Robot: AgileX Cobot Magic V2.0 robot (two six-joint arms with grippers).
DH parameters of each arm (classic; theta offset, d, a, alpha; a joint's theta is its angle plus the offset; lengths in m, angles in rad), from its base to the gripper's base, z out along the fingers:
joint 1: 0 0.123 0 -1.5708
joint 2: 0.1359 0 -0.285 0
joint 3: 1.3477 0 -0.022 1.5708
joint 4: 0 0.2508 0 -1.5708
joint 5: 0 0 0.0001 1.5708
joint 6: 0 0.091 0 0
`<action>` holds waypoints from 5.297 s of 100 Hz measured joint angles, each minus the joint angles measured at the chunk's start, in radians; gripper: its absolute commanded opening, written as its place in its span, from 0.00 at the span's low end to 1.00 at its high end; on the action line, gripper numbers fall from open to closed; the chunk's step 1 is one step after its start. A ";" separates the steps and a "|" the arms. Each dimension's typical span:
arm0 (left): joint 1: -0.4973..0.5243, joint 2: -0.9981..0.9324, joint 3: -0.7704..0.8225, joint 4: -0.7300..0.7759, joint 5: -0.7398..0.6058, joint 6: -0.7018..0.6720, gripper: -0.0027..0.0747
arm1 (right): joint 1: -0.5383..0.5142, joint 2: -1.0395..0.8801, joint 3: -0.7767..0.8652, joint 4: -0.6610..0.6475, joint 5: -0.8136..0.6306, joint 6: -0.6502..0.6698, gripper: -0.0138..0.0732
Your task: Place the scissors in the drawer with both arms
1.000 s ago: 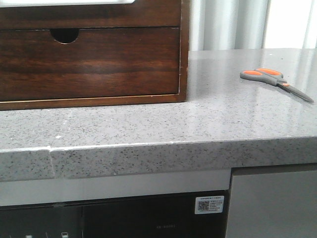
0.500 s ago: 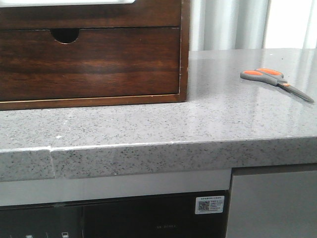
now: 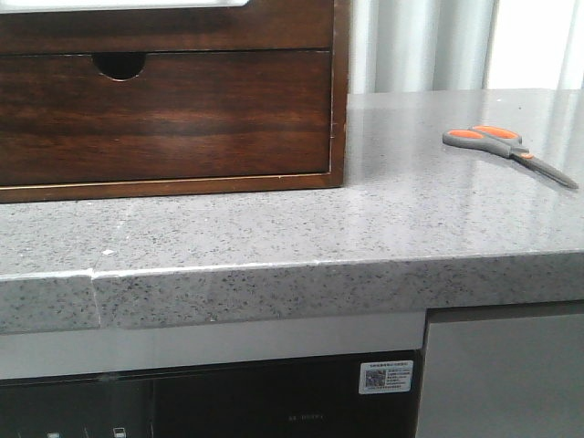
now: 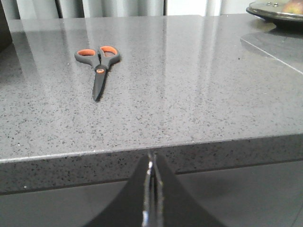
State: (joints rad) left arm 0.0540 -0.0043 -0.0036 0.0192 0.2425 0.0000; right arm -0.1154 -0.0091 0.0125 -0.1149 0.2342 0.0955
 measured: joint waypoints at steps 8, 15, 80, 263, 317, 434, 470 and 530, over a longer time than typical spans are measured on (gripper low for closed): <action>0.000 0.000 0.000 0.000 -0.009 0.000 0.01 | 0.000 0.000 0.000 0.000 -0.004 0.000 0.08; 0.000 0.000 0.000 0.000 -0.020 0.000 0.01 | 0.000 0.000 0.000 0.000 -0.010 0.000 0.08; 0.000 0.000 0.000 0.000 -0.030 0.000 0.01 | 0.000 0.000 0.000 0.000 -0.137 0.000 0.08; 0.000 0.425 -0.244 0.258 -0.405 0.000 0.44 | 0.058 0.305 -0.243 0.061 0.050 0.000 0.08; -0.144 0.695 -0.307 0.890 -0.673 0.020 0.44 | 0.058 0.305 -0.243 0.061 0.050 0.000 0.08; -0.259 1.127 -0.575 0.924 -0.716 0.295 0.36 | 0.058 0.305 -0.243 0.061 0.050 0.000 0.08; -0.259 1.130 -0.589 0.933 -0.717 0.341 0.01 | 0.058 0.305 -0.243 0.061 0.050 0.000 0.08; -0.266 0.995 -0.532 0.985 -0.662 0.320 0.01 | 0.058 0.305 -0.243 0.061 0.051 0.000 0.08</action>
State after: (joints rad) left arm -0.2122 0.9910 -0.5356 1.0042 -0.4194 0.3202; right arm -0.0578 0.2960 -0.2305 -0.0538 0.2853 0.0955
